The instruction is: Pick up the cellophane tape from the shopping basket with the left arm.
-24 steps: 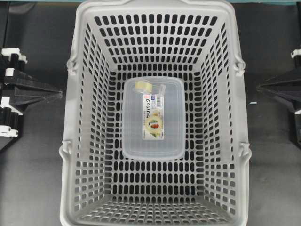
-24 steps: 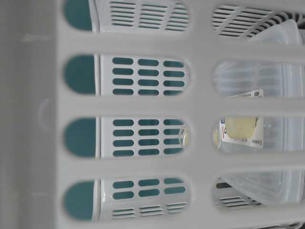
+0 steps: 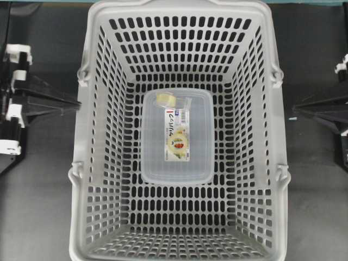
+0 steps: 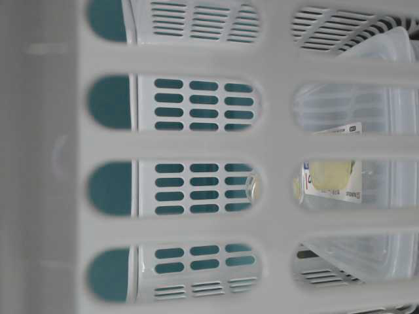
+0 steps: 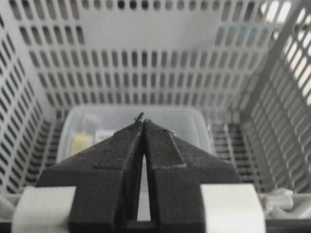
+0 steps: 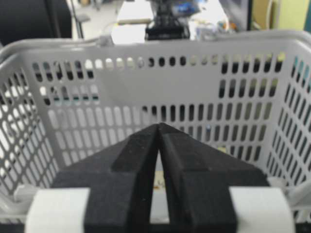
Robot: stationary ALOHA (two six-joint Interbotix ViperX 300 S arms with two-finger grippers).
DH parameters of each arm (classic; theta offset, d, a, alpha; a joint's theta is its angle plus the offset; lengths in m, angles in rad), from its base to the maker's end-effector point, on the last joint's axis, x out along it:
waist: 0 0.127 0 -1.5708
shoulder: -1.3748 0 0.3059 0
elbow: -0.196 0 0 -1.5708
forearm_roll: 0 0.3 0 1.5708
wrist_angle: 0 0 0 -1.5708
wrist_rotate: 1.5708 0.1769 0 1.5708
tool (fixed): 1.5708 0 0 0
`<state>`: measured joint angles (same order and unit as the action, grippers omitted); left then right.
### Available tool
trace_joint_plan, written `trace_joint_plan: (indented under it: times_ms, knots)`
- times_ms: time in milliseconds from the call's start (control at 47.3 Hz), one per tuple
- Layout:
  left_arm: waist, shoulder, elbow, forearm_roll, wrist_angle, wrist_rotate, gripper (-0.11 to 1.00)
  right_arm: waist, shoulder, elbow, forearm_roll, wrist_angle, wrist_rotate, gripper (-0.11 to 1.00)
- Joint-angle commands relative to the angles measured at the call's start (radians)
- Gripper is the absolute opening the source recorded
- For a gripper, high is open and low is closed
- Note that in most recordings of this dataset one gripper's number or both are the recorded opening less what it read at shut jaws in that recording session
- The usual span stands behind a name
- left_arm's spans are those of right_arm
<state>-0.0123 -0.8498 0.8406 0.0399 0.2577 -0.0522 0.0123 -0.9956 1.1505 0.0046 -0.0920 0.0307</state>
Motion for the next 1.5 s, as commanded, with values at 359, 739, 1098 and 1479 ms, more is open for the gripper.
trace_joint_plan:
  times_ms: [359,739,1098,1479]
  knots:
    - [-0.018,0.362,-0.345,0.005,0.259,0.005,0.0,0.003,0.0,-0.021,0.003,0.083,0.005,0.22]
    - [-0.011,0.63,-0.569,0.005,0.492,0.009,0.2,0.003,0.0,-0.021,0.005,0.115,0.005,0.77]
    - [-0.014,0.848,-0.755,0.005,0.673,0.014,0.91,0.003,-0.006,-0.021,0.003,0.114,0.003,0.77]
    - [-0.023,1.005,-0.773,0.005,0.678,0.015,0.9,0.003,-0.008,-0.02,0.005,0.107,0.003,0.77]
